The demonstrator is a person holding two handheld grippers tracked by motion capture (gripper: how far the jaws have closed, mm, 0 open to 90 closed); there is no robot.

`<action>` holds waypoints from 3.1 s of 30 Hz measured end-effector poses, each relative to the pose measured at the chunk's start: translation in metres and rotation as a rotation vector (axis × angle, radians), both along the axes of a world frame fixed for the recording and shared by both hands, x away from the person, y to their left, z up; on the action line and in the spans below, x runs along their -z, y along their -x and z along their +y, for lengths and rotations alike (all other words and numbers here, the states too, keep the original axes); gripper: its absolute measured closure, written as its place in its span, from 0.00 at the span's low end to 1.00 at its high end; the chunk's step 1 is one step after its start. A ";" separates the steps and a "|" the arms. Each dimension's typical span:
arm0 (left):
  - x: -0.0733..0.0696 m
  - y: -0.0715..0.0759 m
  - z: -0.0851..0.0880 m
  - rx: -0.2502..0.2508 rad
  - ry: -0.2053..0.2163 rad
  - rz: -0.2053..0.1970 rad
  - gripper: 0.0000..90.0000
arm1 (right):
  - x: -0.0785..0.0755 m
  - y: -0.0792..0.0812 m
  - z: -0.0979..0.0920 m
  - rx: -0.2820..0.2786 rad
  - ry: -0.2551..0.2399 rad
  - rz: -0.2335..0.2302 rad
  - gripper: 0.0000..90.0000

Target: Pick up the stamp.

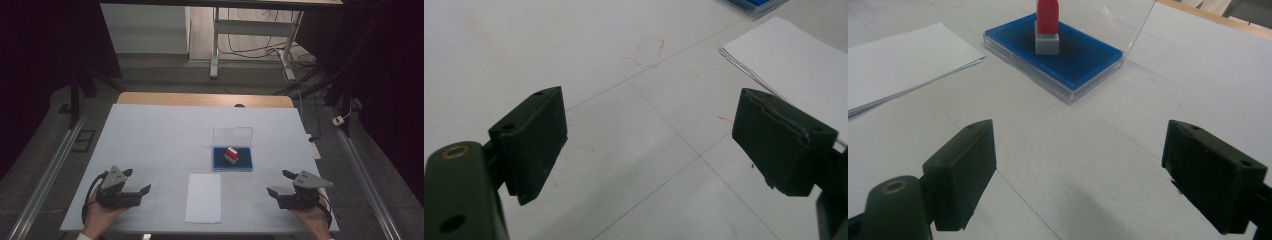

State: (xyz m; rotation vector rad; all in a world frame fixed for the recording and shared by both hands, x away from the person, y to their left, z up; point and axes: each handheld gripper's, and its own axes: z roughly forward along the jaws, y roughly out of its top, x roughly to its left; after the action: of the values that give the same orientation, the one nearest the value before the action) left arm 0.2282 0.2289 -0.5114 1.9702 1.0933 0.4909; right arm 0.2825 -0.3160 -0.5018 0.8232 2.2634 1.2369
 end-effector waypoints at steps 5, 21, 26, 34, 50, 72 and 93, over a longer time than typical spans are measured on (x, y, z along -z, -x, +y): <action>0.001 -0.001 0.000 -0.003 0.004 0.003 0.17 | 0.002 -0.001 -0.001 0.003 -0.003 0.020 0.18; 0.002 0.000 -0.002 0.026 -0.003 0.007 0.18 | -0.002 0.001 0.000 0.007 -0.005 0.012 0.24; 0.002 -0.002 -0.003 0.030 -0.003 0.012 0.18 | -0.005 0.000 0.000 0.002 -0.018 0.010 0.25; 0.002 -0.005 -0.006 0.031 -0.016 0.017 0.18 | -0.015 -0.001 0.008 -0.020 -0.016 0.002 0.28; 0.004 -0.004 -0.007 0.026 -0.037 0.014 0.18 | -0.034 -0.009 0.027 -0.055 -0.006 0.013 0.30; 0.005 -0.005 -0.008 0.018 -0.037 0.026 0.18 | -0.057 -0.029 0.072 -0.132 -0.018 -0.010 0.32; 0.007 -0.006 -0.008 0.007 -0.051 0.035 0.19 | -0.067 -0.058 0.119 -0.194 -0.016 0.083 0.34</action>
State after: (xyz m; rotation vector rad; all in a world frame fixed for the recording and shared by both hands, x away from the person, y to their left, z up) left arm 0.2347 0.2204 -0.5187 2.0333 1.1051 0.4867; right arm 0.3406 -0.1968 -0.4351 0.6846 2.4512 1.3291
